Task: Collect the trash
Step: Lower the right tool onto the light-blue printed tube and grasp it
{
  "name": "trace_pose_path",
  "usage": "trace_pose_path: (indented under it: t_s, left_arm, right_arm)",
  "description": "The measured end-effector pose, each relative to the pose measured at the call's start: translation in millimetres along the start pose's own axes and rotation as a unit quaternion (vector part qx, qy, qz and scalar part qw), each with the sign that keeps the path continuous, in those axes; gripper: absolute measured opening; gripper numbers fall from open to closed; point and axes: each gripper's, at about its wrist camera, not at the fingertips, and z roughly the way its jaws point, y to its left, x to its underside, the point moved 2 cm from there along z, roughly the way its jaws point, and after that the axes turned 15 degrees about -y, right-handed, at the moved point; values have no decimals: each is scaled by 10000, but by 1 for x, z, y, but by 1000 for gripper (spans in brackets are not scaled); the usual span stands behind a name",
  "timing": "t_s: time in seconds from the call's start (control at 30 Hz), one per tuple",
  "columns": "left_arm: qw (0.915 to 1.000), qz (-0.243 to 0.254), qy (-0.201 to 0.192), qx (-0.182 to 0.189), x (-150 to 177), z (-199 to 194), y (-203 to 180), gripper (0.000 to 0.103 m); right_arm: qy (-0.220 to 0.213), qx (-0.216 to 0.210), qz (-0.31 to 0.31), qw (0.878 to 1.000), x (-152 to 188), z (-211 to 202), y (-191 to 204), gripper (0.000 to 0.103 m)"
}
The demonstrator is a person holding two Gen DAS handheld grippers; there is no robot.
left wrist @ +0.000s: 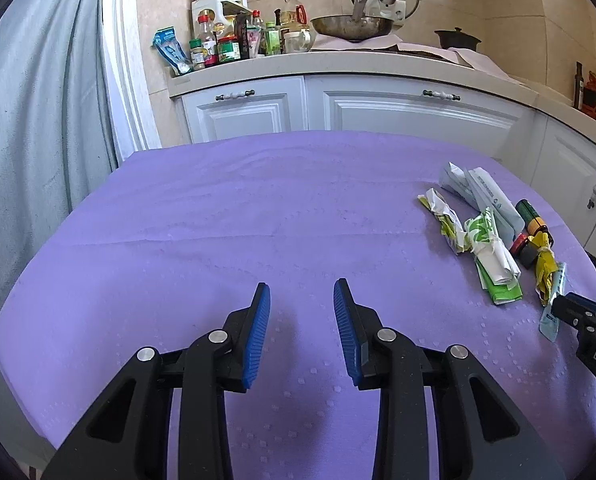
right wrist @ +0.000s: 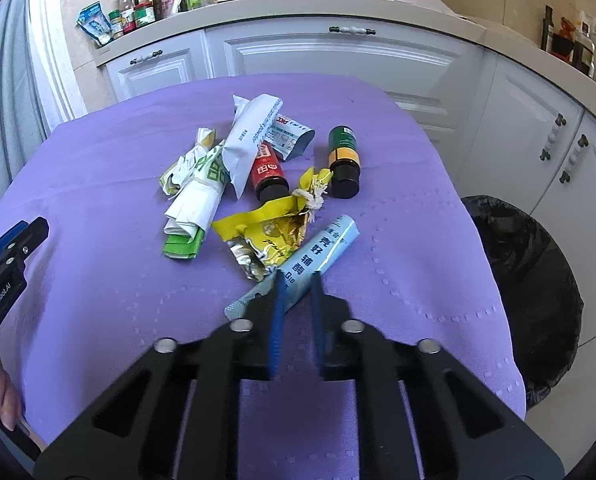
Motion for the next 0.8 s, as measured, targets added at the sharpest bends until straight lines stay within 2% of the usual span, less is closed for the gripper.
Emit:
trace_pose_path:
  t_s: [0.23,0.3,0.37,0.4,0.7,0.8]
  left_arm:
    - [9998,112,-19,135,0,-3,-15,34]
    - [9998,113,-12,148,0,-3,-18,34]
    - [9998,113,-8,152,-1,-3,-19,34]
    - [9998,113,-17,144,-1,-3,-19,34]
    - [10000,66,-19,64,-1,-1,-9,34]
    - [10000,33,-31,9,-1,1,-5,34]
  right_arm:
    - [34,-27,213,9998,-1,0,-14,0]
    - [33,-34,425,9991,-2,-1,-19,6]
    - [57,-79,627,9980,-2,0,-24,33]
    - [39,-75,676,9977,-2,-1,-26,37]
    - [-31,-95,830,9965,-10,1,-18,43]
    - [-75,-97,705,9974,-13,2,-7,54]
